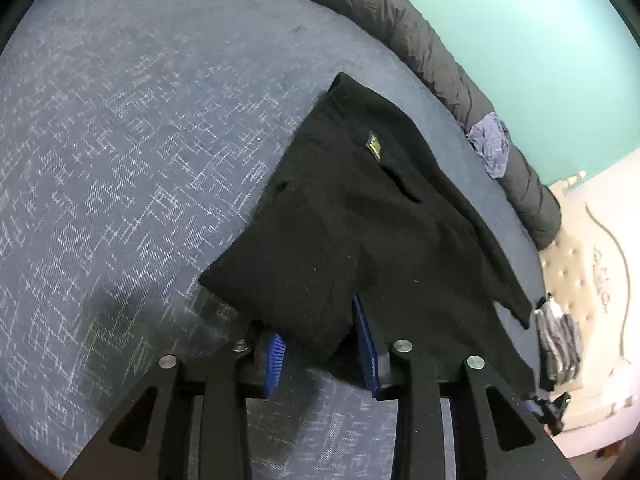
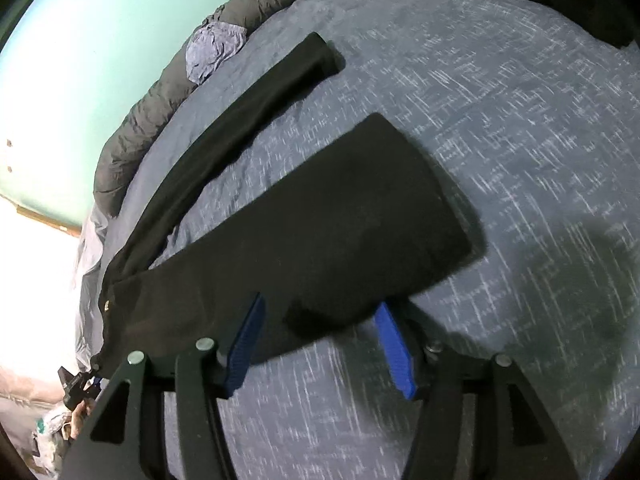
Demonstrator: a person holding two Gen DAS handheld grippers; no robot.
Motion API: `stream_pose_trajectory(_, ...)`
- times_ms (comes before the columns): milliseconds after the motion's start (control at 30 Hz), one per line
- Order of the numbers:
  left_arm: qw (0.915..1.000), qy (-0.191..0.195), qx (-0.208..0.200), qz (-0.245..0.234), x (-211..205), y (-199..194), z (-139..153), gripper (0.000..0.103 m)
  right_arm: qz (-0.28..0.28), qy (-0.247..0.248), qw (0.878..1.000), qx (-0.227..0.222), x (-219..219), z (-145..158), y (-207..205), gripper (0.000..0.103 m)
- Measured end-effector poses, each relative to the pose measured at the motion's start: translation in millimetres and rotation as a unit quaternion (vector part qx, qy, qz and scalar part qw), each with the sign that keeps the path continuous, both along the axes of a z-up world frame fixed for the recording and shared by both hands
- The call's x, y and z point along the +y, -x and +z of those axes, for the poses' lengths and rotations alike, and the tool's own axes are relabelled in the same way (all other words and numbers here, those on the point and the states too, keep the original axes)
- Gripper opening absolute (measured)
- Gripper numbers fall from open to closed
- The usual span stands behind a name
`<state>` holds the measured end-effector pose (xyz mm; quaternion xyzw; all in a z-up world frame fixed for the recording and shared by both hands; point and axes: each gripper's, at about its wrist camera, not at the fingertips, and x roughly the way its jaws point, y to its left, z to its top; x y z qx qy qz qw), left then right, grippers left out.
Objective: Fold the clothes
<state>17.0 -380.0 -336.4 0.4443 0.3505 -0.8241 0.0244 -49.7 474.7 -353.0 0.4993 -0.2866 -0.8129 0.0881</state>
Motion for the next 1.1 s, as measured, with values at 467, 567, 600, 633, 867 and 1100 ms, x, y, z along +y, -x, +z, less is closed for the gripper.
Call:
stream_pose_trajectory(467,0.9995,0.016,0.020,-0.017,1,-38,9,0.011,0.023,-0.009,0.997,0.070,14,51,-16,0.004)
stream_pose_trajectory(567,0.9999,0.005,-0.004,-0.012,-3,-45,-11,0.011,0.013,-0.011,0.998,0.052,26,40,-21,0.004)
stream_pose_trajectory(600,0.9998,0.004,-0.010,-0.014,-3,-47,-17,0.012,0.015,-0.013,0.999,0.046,26,35,-22,0.004)
stream_pose_trajectory(633,0.9997,0.007,-0.015,-0.017,0,-47,-22,0.012,0.020,-0.023,0.999,0.042,24,32,-23,0.004)
stream_pose_trajectory(867,0.9995,0.011,-0.027,-0.009,-3,-56,-20,0.031,0.051,-0.060,0.996,0.030,16,29,-27,0.006)
stream_pose_trajectory(1100,0.9970,0.076,-0.016,0.005,1,-72,17,0.034,0.016,-0.136,0.989,0.056,21,56,-34,0.030)
